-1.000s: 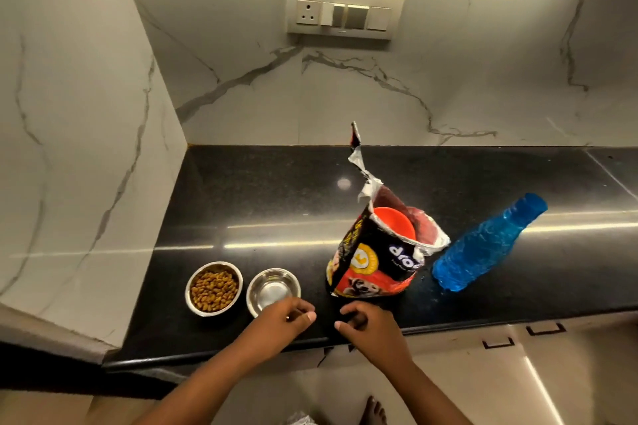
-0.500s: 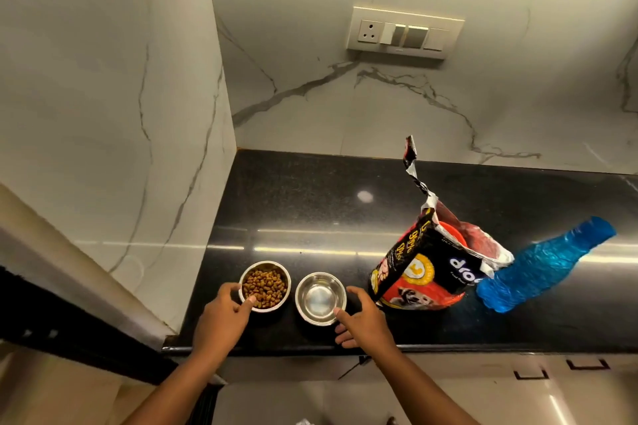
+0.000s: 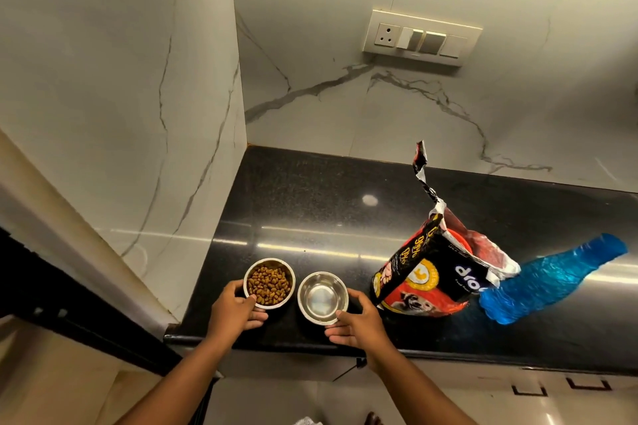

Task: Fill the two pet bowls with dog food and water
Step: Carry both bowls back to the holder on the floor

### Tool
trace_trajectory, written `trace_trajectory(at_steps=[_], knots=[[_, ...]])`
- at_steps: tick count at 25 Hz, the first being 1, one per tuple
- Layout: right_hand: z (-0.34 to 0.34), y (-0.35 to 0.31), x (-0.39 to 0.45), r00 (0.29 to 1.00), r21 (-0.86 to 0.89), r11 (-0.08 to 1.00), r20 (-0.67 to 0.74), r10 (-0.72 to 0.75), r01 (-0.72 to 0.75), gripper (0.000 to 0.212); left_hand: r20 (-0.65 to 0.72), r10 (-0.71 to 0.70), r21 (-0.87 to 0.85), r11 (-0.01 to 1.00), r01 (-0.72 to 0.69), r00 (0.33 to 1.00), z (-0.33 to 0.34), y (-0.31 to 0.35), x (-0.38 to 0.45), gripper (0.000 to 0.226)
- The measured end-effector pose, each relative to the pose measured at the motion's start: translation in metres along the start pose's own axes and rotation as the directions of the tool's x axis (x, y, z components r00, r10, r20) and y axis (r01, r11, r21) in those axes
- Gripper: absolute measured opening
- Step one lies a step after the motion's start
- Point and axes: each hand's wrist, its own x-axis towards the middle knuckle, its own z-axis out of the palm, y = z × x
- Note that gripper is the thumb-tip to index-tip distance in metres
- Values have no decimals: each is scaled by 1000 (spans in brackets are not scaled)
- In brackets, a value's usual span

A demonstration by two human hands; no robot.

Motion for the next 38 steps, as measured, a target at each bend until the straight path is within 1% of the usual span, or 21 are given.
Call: trace_trajectory(at_steps=[4,7,10,15,18,20,25,27,32,34,38], knots=[[-6,2,8,999,9,1000,39,-1,0,46,-23,-9,-73,997,7,1000,-2,-2,-10,30],[-13,0,14,995,-18,1000,95,-18,20,44,-97,-16,-127,992,3,995,-2,-1,-22,30],[-19,-11,20,982,-74,997,186,-20,35,43,-178,-32,-184,983,-2,983,-1,-1,-38,33],[-27,-30,27,945,-158,984,326,-21,77,48,-308,-85,-318,948,-18,948,7,-9,-77,32],[-25,-36,27,905,-213,973,424,8,91,49,-420,-128,-392,919,-53,899,16,-26,-110,31],[-19,-38,22,874,-220,970,486,17,104,47,-479,-160,-421,905,-66,863,20,-39,-131,33],[11,-32,0,766,-259,954,641,51,153,43,-593,-280,-570,808,-148,755,26,-73,-199,33],[29,-26,-15,714,-276,949,695,85,156,43,-641,-323,-604,771,-199,696,21,-92,-229,33],[76,-8,-51,614,-330,917,779,131,224,44,-710,-392,-629,727,-276,584,3,-130,-286,35],[97,4,-68,583,-352,907,796,160,233,49,-725,-405,-634,707,-313,557,-10,-141,-308,34],[137,31,-104,557,-381,903,802,215,201,51,-738,-422,-639,689,-343,527,-44,-168,-343,32]])
